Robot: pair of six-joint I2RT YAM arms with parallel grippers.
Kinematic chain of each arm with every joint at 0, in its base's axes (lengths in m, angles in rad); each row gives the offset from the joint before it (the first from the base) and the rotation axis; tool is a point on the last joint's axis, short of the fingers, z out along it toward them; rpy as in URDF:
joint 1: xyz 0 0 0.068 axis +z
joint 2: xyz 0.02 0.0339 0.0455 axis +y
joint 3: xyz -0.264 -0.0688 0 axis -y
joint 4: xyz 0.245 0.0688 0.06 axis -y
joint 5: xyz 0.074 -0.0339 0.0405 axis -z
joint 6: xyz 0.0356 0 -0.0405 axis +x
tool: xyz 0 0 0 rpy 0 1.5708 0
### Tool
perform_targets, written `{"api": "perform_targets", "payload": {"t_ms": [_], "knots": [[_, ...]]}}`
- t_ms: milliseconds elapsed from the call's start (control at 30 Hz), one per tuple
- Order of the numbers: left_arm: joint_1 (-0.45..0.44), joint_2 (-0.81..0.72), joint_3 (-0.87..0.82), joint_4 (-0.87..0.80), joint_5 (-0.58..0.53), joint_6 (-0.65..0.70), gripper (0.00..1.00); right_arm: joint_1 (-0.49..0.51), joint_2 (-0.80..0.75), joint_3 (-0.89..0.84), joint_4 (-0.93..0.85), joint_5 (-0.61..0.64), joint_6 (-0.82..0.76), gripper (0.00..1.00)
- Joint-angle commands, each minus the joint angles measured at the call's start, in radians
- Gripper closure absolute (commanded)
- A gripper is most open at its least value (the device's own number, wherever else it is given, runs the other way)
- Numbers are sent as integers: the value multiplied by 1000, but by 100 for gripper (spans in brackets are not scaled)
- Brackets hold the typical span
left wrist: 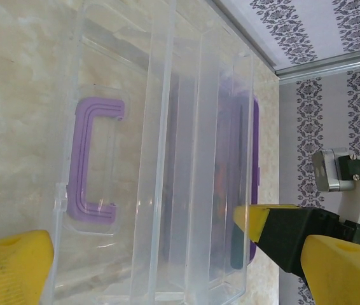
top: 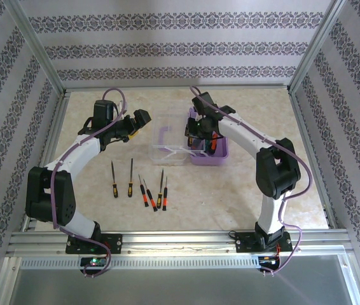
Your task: Pack the tool kit
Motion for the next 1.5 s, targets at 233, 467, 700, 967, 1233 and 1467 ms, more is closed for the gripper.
{"api": "perform_targets", "payload": {"t_ms": [233,467,700,967,1233,1467], "knots": [[-1,-7,37,-36,-4,33,0,-25,75,49,18,-93,9,79],[2,-10,49,-57,-16,50,0,-29,77,54,15,-115,18,70],[5,-29,51,-78,-50,76,0,-26,32,42,20,-84,34,68],[16,-62,104,-220,-209,206,0,-28,-133,13,10,-26,-5,66],[16,-179,161,-469,-563,292,9,-23,-397,-269,124,-7,-50,56],[16,-435,-116,-587,-752,158,13,14,-568,-495,169,-51,-47,54]]}}
